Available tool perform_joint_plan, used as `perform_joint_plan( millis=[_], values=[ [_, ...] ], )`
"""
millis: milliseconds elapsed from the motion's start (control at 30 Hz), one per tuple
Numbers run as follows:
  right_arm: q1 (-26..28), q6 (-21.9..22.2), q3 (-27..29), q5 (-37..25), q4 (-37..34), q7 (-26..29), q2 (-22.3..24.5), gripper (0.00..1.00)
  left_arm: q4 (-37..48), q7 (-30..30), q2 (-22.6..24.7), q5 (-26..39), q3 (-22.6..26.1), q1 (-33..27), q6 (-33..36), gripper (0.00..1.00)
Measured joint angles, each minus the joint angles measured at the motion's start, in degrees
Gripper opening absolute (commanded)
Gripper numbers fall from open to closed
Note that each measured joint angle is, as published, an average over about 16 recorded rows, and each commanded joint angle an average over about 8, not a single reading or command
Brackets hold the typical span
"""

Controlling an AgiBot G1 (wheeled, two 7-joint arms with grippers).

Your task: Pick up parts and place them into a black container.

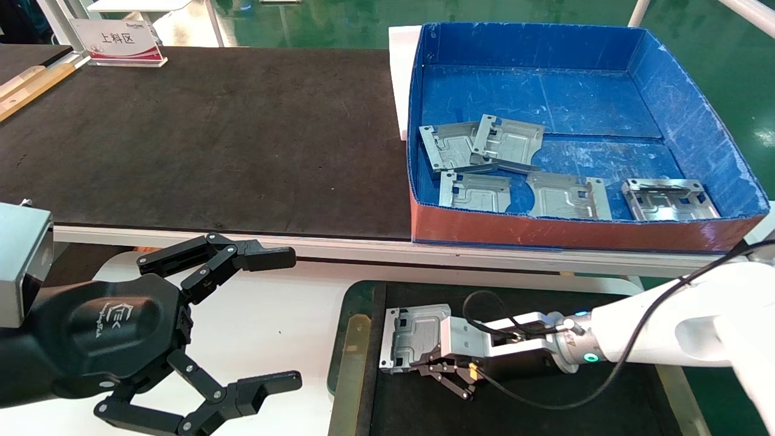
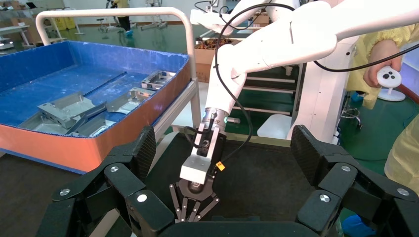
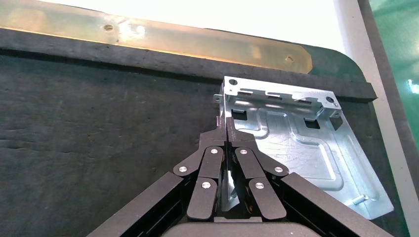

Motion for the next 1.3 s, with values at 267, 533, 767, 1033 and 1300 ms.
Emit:
perform_joint_plan(
  millis=[267, 533, 767, 1033, 1300],
  values=[
    [0.4, -0.1, -0.2, -0.4, -0.4, -1.2, -0.3, 0.69, 0.0, 0.0, 0.0, 0.0, 0.0, 0.0, 0.0, 1.00],
    [1.1, -1.3, -0.6, -0.8, -0.6, -2.3, 0.1, 1.00, 0.0, 0.0, 0.0, 0.0, 0.0, 0.0, 0.0, 1.00],
    [2.2, -2.8, -0.4, -0.6, -0.9, -2.8, 1.1, 1.00, 0.0, 0.0, 0.0, 0.0, 0.0, 0.0, 0.0, 1.00],
    [4.7, -7.7, 0.7, 1.1, -0.7, -2.5, 3.6, 1.00, 0.0, 0.0, 0.0, 0.0, 0.0, 0.0, 0.0, 1.00],
    [7.3, -13.1, 2.1, 4.3, 3.3, -0.3, 7.9, 1.00, 0.0, 0.0, 0.0, 0.0, 0.0, 0.0, 0.0, 1.00]
  ],
)
